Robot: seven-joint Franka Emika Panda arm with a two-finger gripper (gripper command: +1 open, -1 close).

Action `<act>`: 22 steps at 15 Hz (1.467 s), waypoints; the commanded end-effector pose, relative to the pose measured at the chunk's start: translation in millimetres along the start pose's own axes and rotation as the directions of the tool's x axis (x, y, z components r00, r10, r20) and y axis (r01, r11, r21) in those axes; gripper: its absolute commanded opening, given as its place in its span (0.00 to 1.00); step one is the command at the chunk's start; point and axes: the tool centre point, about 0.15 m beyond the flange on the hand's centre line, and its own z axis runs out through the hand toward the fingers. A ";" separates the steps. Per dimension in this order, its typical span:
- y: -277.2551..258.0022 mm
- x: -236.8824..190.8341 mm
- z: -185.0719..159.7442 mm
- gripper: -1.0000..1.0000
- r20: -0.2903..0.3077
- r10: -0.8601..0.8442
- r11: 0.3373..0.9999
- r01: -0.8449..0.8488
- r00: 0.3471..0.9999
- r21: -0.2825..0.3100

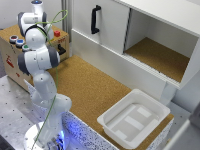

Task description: Place the purple object on the table

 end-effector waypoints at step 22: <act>41.5 -31.3 -69.8 0.00 0.120 0.188 0.948 -0.148 0.975 -0.280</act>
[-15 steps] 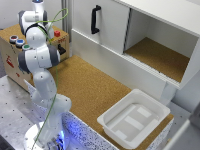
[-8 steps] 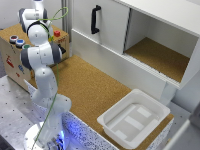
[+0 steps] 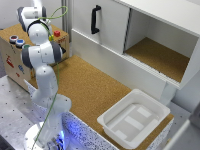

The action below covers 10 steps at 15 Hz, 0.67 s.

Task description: Place the purple object on the table

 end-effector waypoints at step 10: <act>218.8 -9.3 109.8 0.00 0.044 -0.062 0.997 0.060 0.997 0.053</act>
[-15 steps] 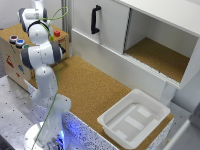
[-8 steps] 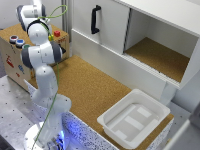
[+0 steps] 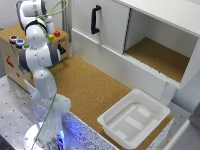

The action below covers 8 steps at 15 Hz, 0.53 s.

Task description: Place the purple object on the table

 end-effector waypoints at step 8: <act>103.3 25.8 206.3 0.00 -0.125 -0.079 0.970 0.106 0.989 0.220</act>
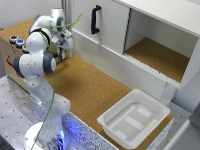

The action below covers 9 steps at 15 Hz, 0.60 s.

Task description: Place the purple object on the table

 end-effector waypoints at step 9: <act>49.3 47.5 124.7 0.00 -0.169 0.122 0.952 -0.067 0.978 0.298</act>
